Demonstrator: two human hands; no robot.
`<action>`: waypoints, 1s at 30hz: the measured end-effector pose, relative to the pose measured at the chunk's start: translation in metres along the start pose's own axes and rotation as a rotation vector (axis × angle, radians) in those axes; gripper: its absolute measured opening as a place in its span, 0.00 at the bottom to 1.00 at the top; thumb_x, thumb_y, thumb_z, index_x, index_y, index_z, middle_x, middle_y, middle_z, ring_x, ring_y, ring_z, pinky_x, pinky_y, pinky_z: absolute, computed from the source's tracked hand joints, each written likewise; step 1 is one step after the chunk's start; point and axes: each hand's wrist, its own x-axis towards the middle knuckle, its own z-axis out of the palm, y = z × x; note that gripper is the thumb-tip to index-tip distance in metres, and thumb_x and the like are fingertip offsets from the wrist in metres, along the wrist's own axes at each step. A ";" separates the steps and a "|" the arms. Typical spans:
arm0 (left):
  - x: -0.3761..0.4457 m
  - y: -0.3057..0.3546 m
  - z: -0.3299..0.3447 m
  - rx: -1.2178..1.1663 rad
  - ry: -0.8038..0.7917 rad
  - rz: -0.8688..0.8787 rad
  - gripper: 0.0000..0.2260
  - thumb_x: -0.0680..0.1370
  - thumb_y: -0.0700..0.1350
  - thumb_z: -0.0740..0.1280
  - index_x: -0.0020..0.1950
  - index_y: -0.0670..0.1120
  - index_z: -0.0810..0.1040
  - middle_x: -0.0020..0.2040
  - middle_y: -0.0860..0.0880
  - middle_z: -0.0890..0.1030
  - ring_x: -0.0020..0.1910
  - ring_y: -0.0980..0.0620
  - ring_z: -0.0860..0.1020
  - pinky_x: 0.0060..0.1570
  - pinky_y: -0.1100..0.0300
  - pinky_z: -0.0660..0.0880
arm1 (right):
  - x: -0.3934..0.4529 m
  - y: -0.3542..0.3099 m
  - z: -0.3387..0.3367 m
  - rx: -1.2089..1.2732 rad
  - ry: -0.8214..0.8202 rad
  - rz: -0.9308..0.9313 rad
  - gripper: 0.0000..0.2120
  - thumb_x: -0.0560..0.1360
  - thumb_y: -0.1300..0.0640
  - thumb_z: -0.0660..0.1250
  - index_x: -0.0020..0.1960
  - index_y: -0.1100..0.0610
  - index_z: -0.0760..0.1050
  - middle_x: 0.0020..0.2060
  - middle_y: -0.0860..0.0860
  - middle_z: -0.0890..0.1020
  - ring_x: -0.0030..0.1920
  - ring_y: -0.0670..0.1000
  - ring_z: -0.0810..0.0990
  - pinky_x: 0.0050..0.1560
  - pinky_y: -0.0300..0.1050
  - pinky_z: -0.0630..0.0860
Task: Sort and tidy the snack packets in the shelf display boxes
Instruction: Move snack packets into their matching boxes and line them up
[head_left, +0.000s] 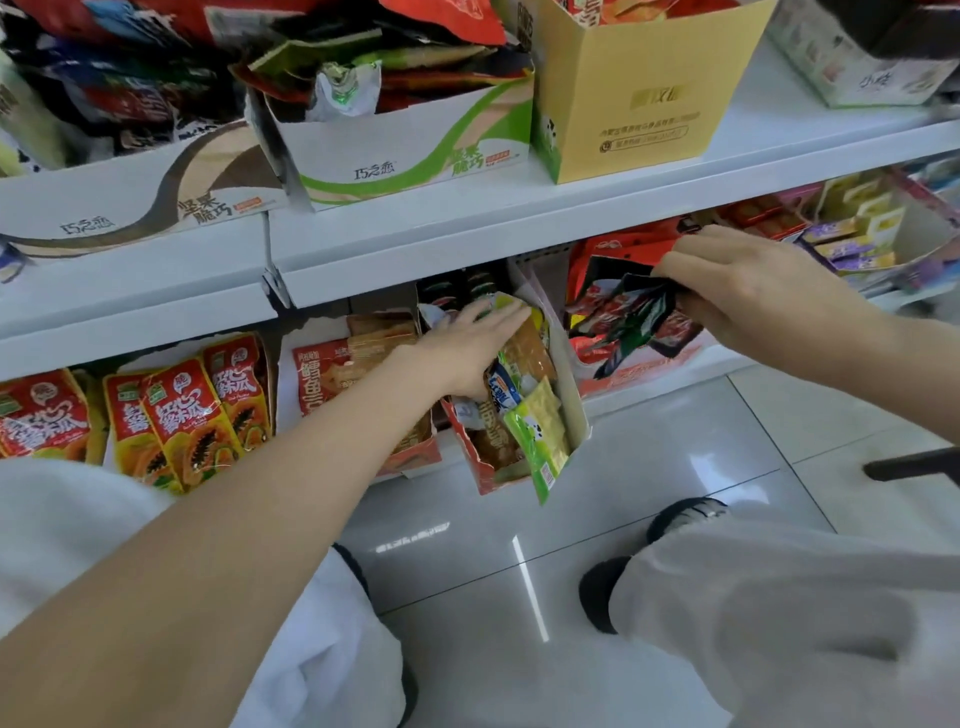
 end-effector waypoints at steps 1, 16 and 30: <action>0.003 0.004 -0.001 0.045 -0.017 -0.030 0.49 0.70 0.41 0.72 0.75 0.50 0.37 0.77 0.53 0.39 0.75 0.48 0.42 0.72 0.43 0.50 | 0.000 0.002 0.002 0.012 0.004 0.009 0.09 0.69 0.70 0.65 0.49 0.65 0.73 0.38 0.58 0.76 0.37 0.60 0.75 0.31 0.53 0.76; 0.008 -0.004 0.006 0.199 0.170 -0.132 0.41 0.66 0.56 0.74 0.73 0.52 0.57 0.71 0.44 0.59 0.71 0.41 0.54 0.69 0.45 0.53 | 0.012 0.010 0.005 0.115 0.146 0.189 0.10 0.71 0.63 0.57 0.47 0.67 0.72 0.37 0.61 0.77 0.37 0.63 0.76 0.33 0.52 0.73; 0.017 -0.002 0.003 0.207 0.153 0.044 0.27 0.69 0.52 0.73 0.65 0.51 0.70 0.72 0.51 0.59 0.70 0.45 0.53 0.69 0.45 0.51 | 0.000 -0.008 0.019 0.186 0.102 0.118 0.15 0.72 0.58 0.51 0.46 0.65 0.73 0.36 0.57 0.76 0.36 0.58 0.74 0.34 0.47 0.72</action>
